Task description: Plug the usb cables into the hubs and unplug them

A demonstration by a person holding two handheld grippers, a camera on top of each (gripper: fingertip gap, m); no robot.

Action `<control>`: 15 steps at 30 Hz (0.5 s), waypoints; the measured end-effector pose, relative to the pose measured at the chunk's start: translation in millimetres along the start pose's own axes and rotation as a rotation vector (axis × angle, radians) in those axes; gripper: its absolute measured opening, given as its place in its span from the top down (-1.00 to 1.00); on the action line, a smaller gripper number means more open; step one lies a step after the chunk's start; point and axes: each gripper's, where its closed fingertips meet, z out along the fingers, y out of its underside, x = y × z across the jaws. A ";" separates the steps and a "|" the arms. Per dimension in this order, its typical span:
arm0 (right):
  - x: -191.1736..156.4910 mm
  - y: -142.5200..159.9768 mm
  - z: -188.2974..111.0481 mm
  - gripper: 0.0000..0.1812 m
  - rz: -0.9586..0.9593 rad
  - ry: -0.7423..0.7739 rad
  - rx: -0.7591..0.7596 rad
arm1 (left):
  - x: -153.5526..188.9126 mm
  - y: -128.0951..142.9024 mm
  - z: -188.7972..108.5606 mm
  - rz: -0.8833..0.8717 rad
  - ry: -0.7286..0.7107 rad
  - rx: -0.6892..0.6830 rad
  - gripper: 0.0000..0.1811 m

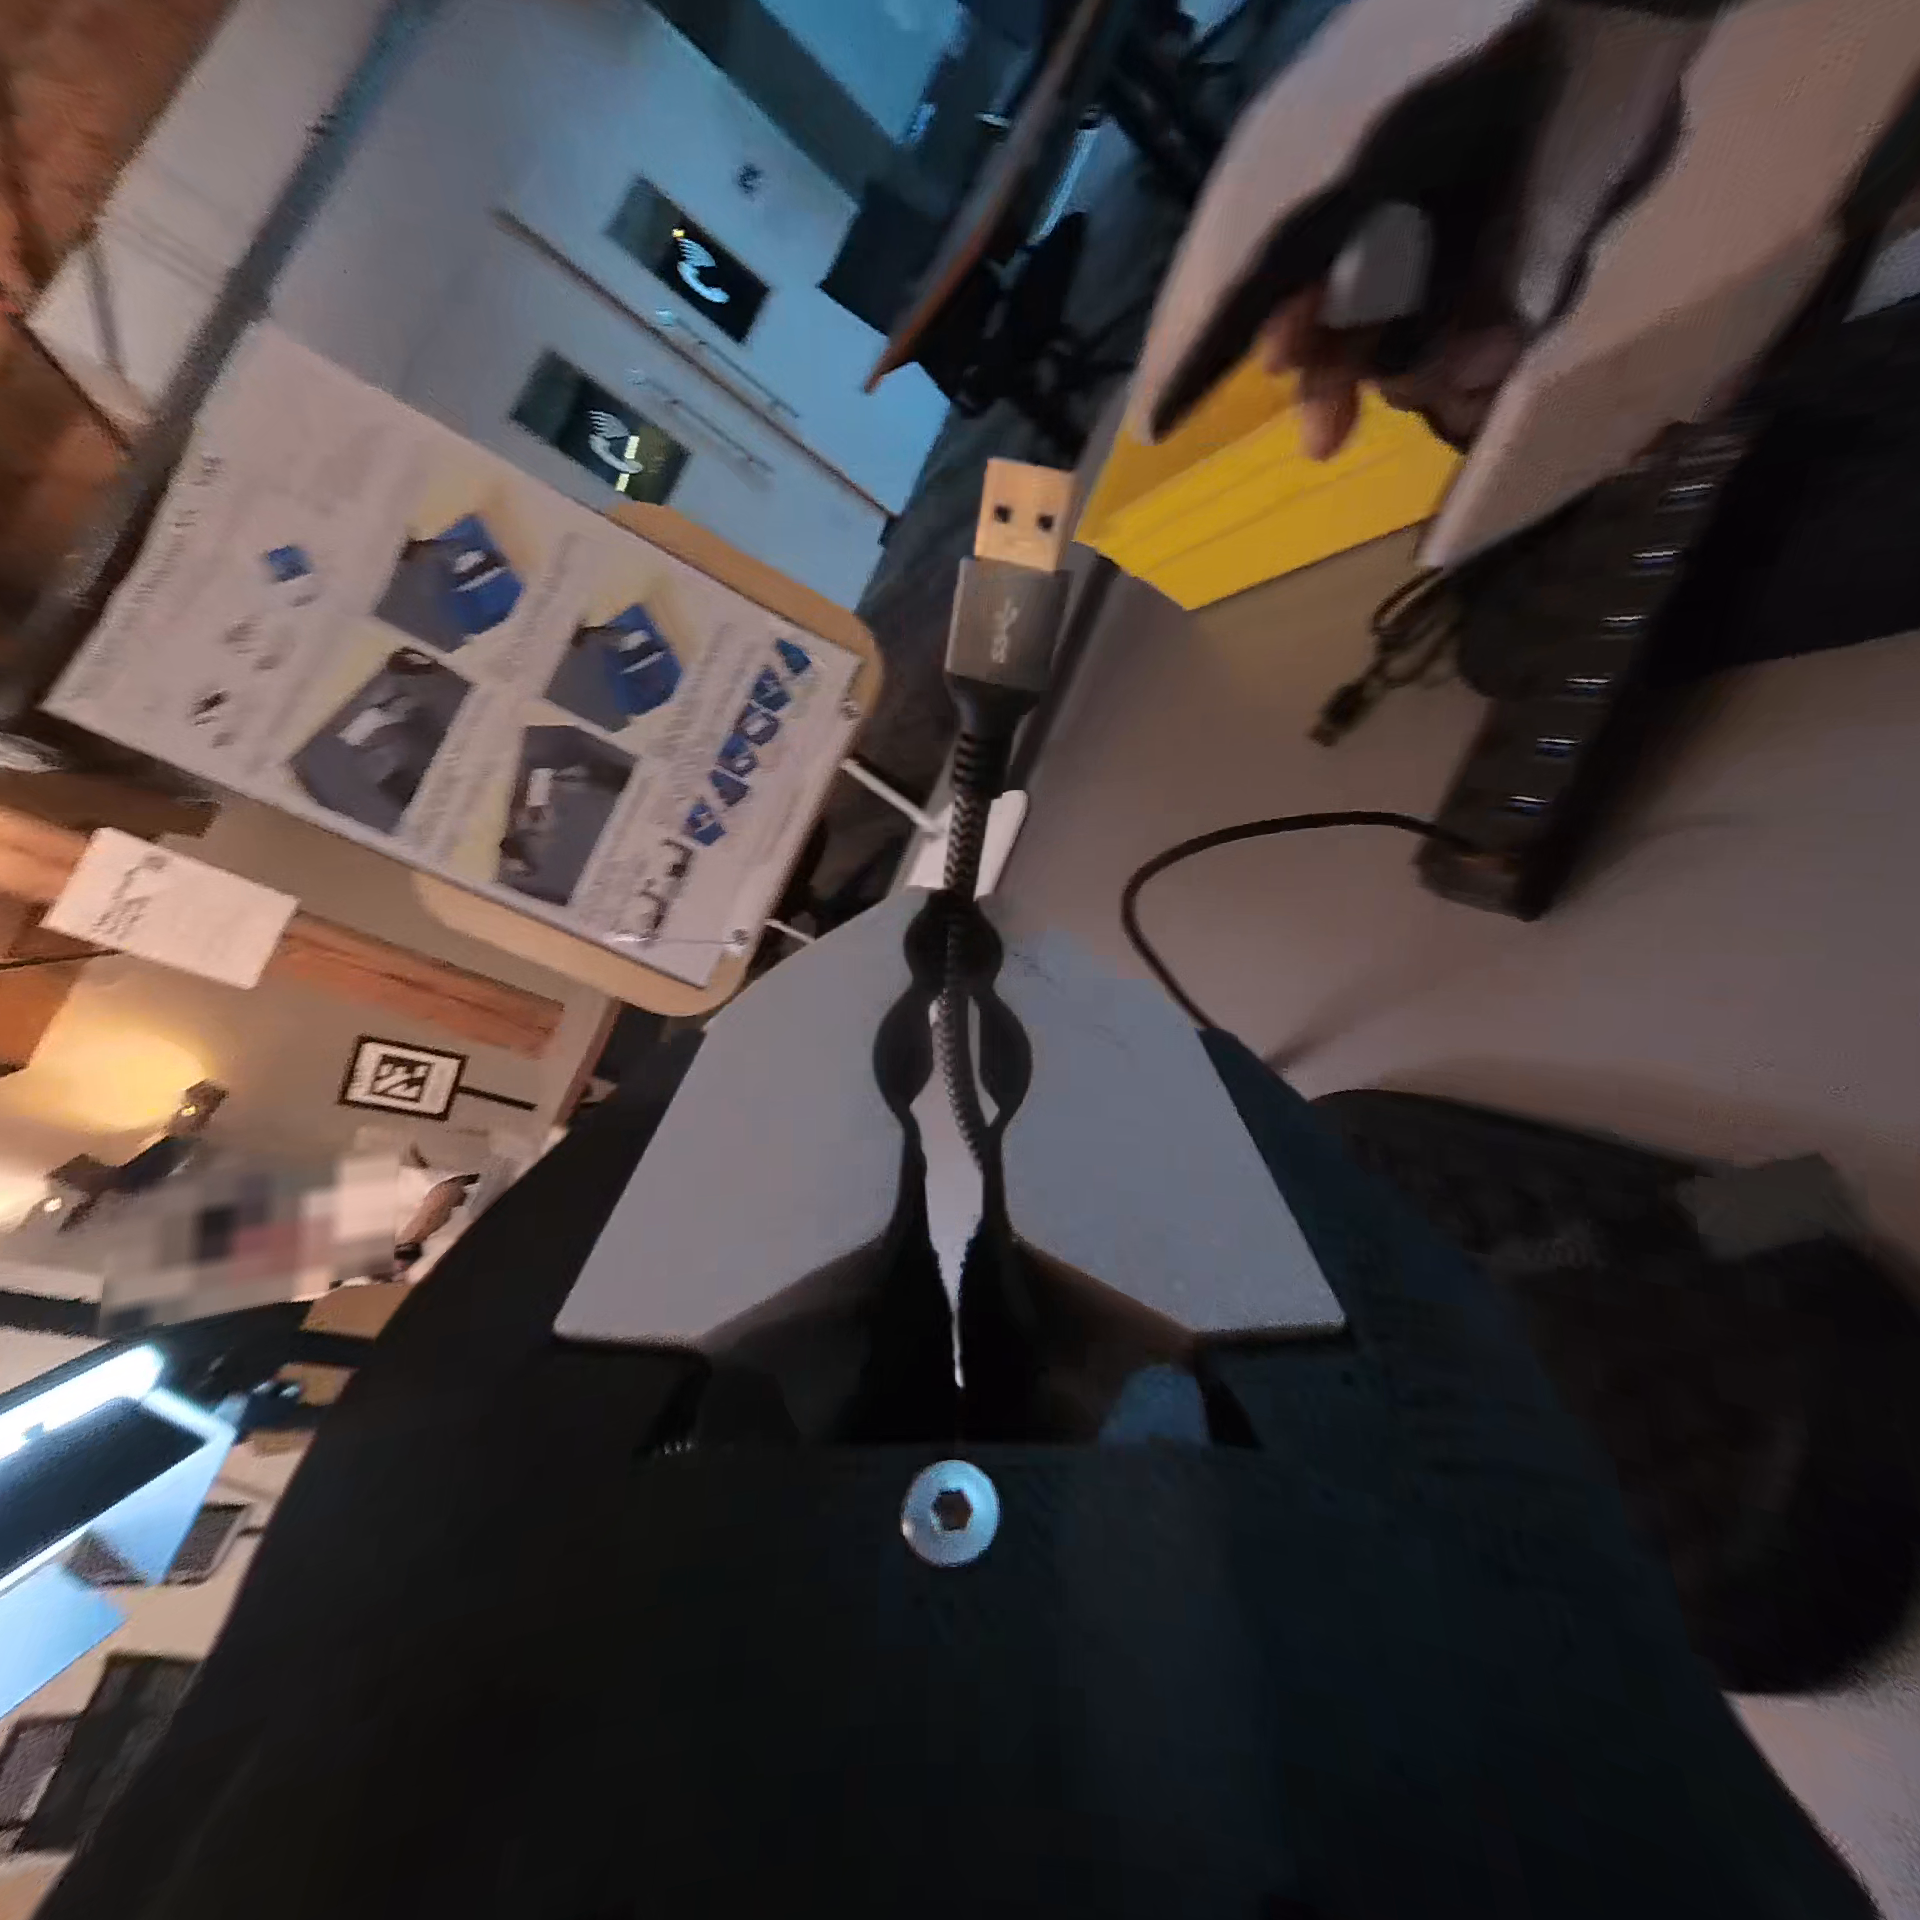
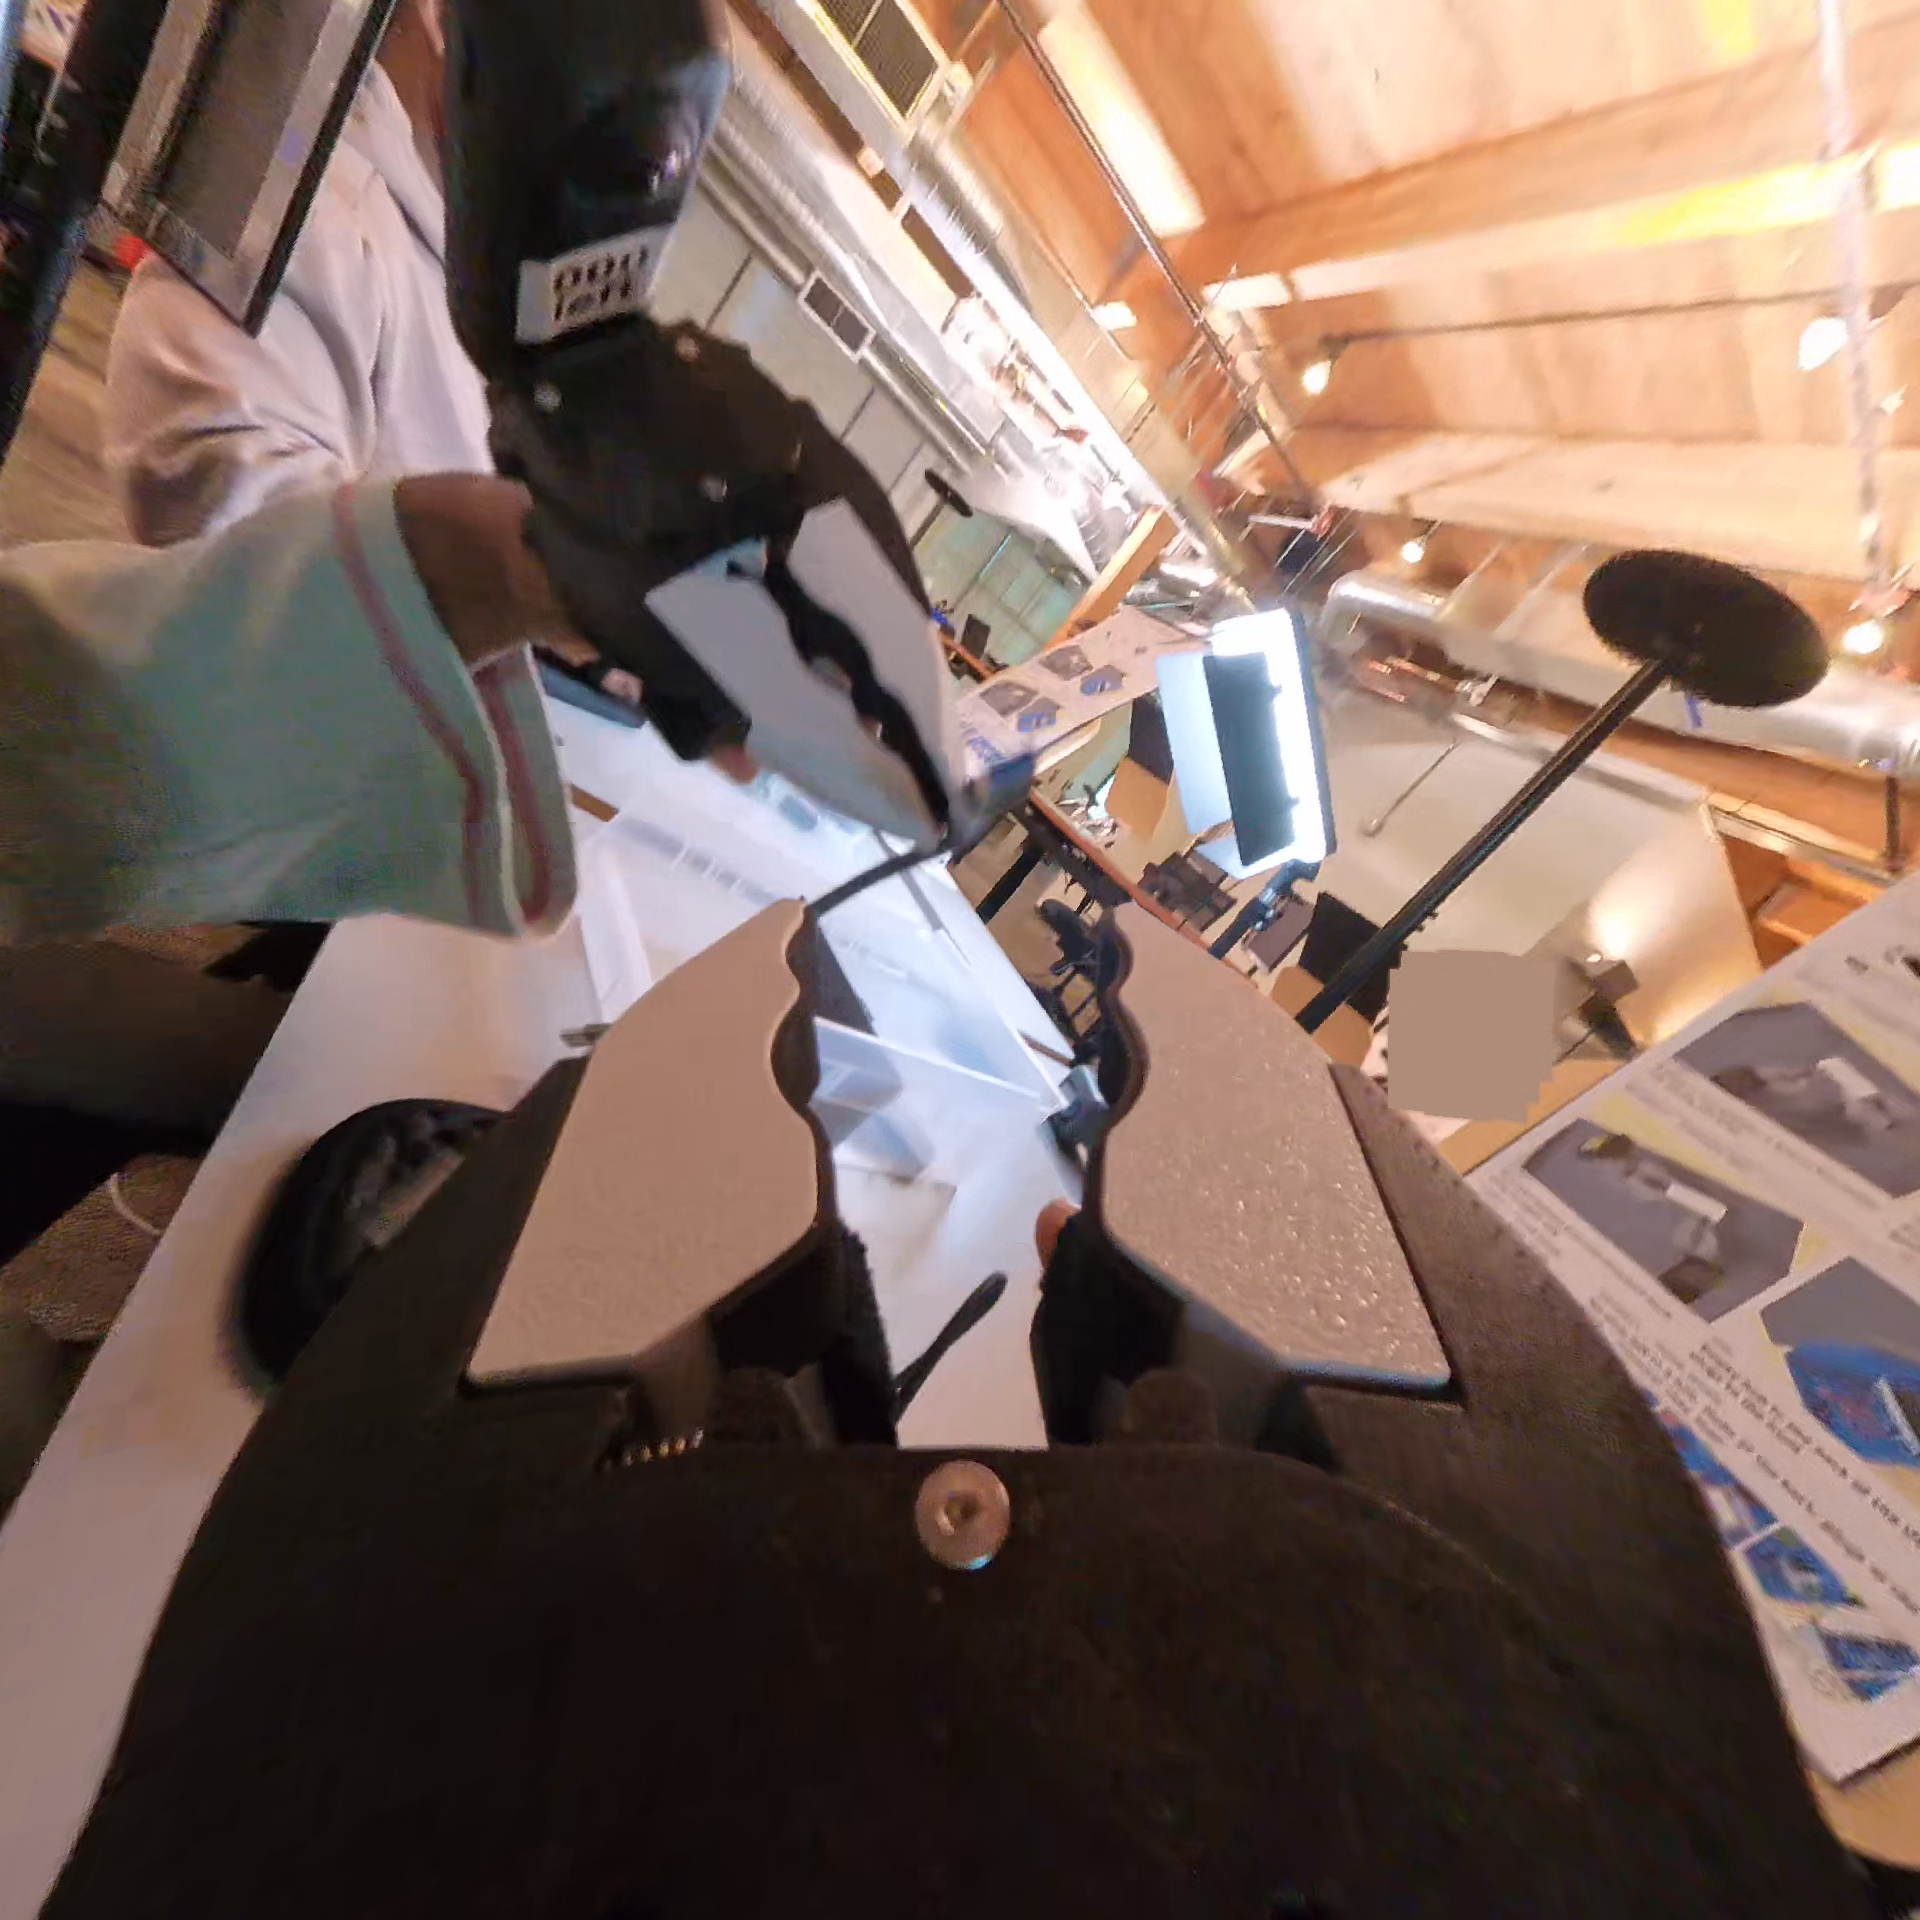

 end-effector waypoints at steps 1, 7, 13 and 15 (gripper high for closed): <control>1.6 -3.1 3.8 0.44 -0.023 0.003 0.002 | 7.4 -0.2 5.2 -0.005 0.018 0.000 0.96; -11.9 25.4 18.9 0.80 -0.144 -0.114 -0.184 | 25.8 -4.9 17.0 -0.054 0.072 0.043 1.00; -11.5 68.9 -12.6 0.71 -0.051 -0.118 -0.361 | 35.4 51.6 20.8 -0.126 0.075 -0.120 0.92; -2.2 72.3 -34.0 0.71 0.000 -0.058 -0.362 | 30.6 83.4 4.2 -0.153 0.042 -0.219 0.80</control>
